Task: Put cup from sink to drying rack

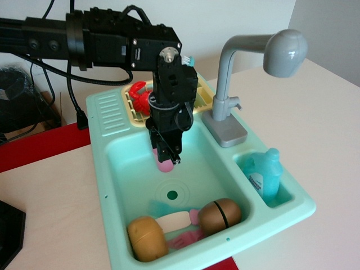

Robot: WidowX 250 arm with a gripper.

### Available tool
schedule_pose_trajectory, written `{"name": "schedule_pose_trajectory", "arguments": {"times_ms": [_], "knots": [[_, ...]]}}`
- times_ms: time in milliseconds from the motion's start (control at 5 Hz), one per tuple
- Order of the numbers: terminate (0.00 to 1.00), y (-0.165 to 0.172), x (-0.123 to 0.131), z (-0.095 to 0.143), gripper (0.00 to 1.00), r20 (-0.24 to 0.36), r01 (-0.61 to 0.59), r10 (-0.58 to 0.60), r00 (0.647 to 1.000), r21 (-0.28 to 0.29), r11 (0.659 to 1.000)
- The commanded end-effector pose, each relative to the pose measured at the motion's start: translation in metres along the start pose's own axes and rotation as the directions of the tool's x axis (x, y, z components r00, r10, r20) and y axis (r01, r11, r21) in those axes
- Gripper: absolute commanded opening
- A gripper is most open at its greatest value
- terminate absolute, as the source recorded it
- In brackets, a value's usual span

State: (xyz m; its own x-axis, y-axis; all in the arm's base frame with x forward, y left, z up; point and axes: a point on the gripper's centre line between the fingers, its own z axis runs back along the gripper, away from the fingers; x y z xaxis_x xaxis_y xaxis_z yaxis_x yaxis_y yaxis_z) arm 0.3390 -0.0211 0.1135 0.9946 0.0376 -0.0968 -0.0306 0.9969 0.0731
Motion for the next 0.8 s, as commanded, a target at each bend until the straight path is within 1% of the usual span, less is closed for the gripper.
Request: {"name": "schedule_pose_trajectory", "arguments": {"times_ms": [0, 200, 400, 600], "knots": [[0.0, 0.0, 0.0, 0.0, 1.0, 0.0, 0.0, 0.0, 1.0, 0.0, 1.0], [0.0, 0.003, 0.008, 0.002, 1.0, -0.003, -0.028, 0.028, 1.0, -0.002, 1.0], [0.0, 0.003, 0.014, -0.003, 1.0, -0.008, -0.042, 0.042, 0.999, 0.009, 0.999], [0.0, 0.0, 0.014, -0.011, 1.0, -0.012, -0.043, 0.043, 0.999, 0.014, 0.999]]}}
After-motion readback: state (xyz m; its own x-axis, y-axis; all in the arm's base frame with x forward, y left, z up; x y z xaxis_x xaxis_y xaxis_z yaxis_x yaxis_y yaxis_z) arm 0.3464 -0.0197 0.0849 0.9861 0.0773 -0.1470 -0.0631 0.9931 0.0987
